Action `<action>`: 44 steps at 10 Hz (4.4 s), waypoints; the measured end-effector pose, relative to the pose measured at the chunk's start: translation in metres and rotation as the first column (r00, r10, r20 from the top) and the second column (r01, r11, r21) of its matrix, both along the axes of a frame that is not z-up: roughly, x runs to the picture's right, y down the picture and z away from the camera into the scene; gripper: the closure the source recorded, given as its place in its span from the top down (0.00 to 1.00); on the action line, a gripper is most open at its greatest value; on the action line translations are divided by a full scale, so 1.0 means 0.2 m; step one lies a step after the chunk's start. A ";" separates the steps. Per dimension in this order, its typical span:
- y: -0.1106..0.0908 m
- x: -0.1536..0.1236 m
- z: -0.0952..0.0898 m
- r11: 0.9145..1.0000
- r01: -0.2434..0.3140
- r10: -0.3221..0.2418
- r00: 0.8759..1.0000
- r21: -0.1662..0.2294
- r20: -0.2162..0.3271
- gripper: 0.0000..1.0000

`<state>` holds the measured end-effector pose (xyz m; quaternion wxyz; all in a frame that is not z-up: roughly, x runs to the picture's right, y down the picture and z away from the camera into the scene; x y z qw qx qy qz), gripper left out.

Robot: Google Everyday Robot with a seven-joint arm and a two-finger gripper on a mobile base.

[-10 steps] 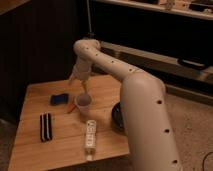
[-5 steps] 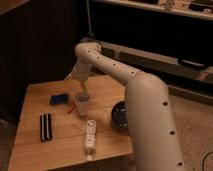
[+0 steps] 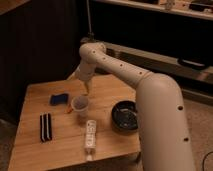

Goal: Place the pepper on the white sponge

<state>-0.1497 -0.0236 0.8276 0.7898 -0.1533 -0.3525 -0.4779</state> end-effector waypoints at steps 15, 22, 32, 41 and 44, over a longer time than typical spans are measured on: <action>0.22 -0.14 0.25 0.995 0.027 -0.028 1.000 -0.097 -0.013 0.80; 0.25 -0.17 0.17 0.997 0.027 -0.028 1.000 -0.075 -0.011 0.80; 0.38 -0.18 0.40 0.991 0.043 -0.053 0.996 -0.124 -0.078 0.80; 0.34 -0.17 0.53 0.986 -0.029 0.011 0.994 -0.164 -0.111 0.80; 0.36 -0.16 0.55 0.984 -0.019 -0.002 0.993 -0.176 -0.121 0.80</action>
